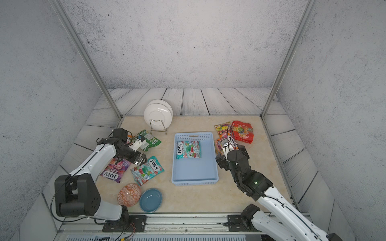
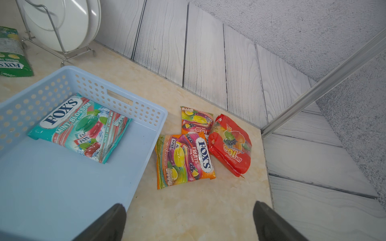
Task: Put the candies in the basket
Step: Pick up the candy at the center of the board.
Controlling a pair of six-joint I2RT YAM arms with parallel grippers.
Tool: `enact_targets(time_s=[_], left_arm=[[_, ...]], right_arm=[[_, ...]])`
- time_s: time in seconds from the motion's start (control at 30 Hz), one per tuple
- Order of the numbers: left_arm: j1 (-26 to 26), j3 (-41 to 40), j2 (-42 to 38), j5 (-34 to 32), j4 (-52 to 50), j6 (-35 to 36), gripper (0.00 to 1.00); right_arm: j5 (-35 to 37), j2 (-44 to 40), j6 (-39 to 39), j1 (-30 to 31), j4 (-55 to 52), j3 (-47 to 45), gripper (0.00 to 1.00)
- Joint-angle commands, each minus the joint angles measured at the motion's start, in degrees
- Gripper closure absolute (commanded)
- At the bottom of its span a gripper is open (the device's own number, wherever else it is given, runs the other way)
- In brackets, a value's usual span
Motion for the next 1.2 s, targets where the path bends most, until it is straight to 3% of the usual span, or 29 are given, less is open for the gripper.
enact_targets(time_s=[0.0,0.1,0.23,0.63,0.87,1.1,1.17], left_arm=[[0.8,3.2,2.1,1.7,-4.4,5.0,0.03],[1.4,4.0,5.0,1.5,-4.1,6.2,0.06],[1.6,6.2,9.8,1.4,-5.0,6.9,0.20],[1.7,4.3,17.0,-1.7,-0.9,8.7,0.24],[1.7,3.3,19.9,-1.5,0.7,8.5,0.33],[1.7,0.9,20.5,-1.7,3.6,8.2,0.50],[1.7,1.1,20.7,-1.3,3.3,8.6,0.60]], right_arm=[[1.0,-1.3,-1.1,0.0,1.5,-0.4,0.01],[0.8,-1.2,-1.5,0.0,2.3,-0.4,0.01],[0.7,-0.8,-1.5,0.0,1.7,-0.2,0.01],[1.7,-2.2,-2.2,-0.1,3.0,-1.2,0.01],[1.6,-2.4,-2.2,0.0,3.0,-1.2,0.01],[1.9,-2.4,-2.8,-0.1,3.8,-1.3,0.01],[2.0,-2.2,-3.2,0.0,4.0,-1.2,0.01]])
